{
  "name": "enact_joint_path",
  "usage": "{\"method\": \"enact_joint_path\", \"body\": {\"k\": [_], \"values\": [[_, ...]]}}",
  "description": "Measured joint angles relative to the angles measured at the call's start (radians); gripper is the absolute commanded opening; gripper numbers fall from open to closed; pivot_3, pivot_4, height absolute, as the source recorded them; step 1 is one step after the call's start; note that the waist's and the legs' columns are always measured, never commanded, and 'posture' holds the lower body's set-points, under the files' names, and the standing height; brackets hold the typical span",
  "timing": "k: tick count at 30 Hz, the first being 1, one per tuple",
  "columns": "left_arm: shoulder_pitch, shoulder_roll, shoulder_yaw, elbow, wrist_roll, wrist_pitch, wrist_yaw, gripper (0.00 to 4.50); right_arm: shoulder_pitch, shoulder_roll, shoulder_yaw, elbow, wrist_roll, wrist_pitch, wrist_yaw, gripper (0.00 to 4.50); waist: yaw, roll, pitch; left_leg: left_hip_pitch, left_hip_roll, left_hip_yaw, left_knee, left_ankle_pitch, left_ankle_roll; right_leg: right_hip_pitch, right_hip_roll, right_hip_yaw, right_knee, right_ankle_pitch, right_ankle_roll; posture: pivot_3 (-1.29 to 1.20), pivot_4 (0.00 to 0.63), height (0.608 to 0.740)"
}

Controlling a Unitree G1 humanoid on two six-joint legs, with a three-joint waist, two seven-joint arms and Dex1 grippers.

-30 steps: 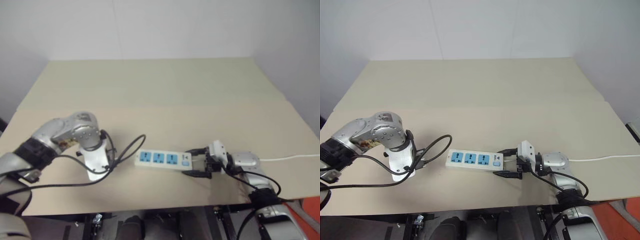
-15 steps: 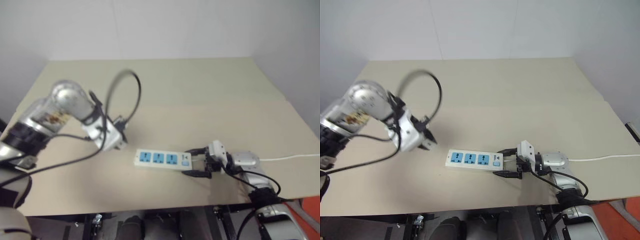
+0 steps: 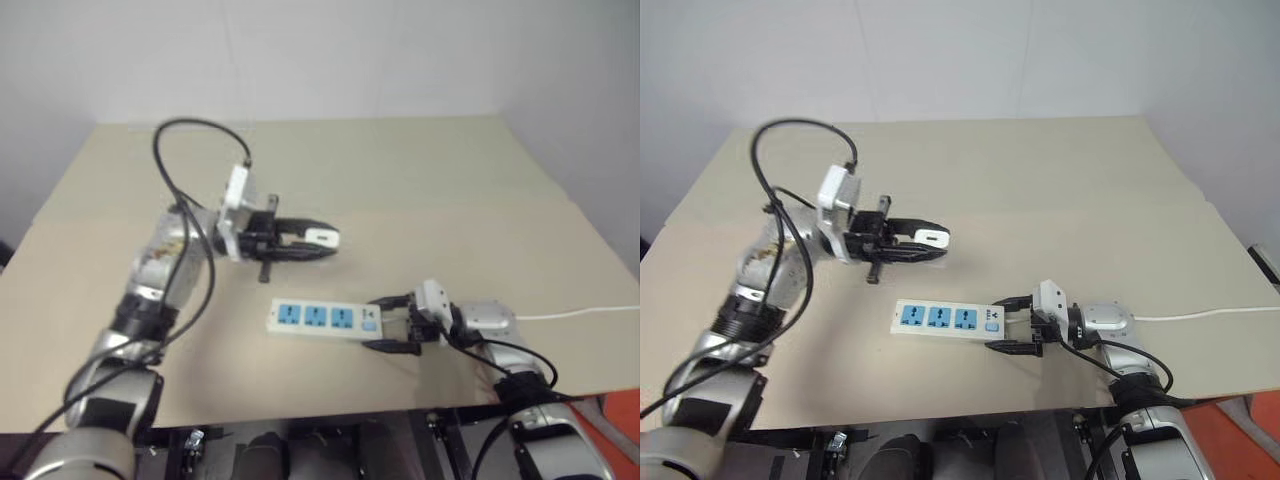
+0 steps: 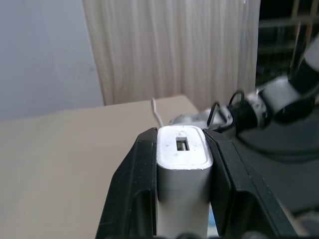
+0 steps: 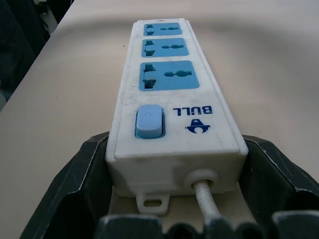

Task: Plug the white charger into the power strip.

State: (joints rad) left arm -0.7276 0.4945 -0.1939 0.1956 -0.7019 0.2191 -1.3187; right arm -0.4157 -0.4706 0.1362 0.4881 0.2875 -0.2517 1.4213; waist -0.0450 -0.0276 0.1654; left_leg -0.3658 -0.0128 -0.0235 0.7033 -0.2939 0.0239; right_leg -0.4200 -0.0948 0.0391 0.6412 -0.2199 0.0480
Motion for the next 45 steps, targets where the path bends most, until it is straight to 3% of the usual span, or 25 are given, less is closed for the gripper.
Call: {"method": "enact_joint_path", "body": {"k": [9,19,30,45], "values": [[0.067,-0.137,-0.029,-0.003,0.126,0.037,0.056,1.02,-0.001,0.015,-0.001,0.016,-0.004,-0.018,-0.008,3.45,-0.002,0.000,-0.001,0.006,0.000,0.001,-0.001,0.000,0.000,0.003,0.001,0.003,-0.001,0.000,0.000,0.00,0.150,0.740],[0.121,-0.151,-0.027,0.017,0.173,0.040,-0.008,1.02,0.002,0.020,-0.001,0.028,-0.007,-0.025,-0.013,3.45,-0.001,0.000,-0.001,0.015,0.002,0.001,-0.006,0.000,0.000,0.015,0.003,0.002,-0.010,0.001,-0.002,0.00,0.150,0.740],[0.177,-0.172,-0.005,0.045,0.175,0.038,-0.049,1.02,0.005,0.022,0.000,0.025,-0.009,-0.026,-0.012,3.45,-0.001,0.000,-0.001,0.017,0.004,0.001,-0.008,0.000,0.000,0.016,0.004,0.002,-0.012,0.001,-0.003,0.00,0.150,0.740],[0.135,-0.207,0.000,0.201,0.240,-0.039,-0.116,1.02,0.009,0.021,-0.001,0.019,-0.009,-0.026,-0.014,3.45,-0.001,0.000,-0.001,0.016,0.004,0.001,-0.009,0.000,0.000,0.016,0.004,0.002,-0.012,0.001,-0.003,0.00,0.150,0.740]]}}
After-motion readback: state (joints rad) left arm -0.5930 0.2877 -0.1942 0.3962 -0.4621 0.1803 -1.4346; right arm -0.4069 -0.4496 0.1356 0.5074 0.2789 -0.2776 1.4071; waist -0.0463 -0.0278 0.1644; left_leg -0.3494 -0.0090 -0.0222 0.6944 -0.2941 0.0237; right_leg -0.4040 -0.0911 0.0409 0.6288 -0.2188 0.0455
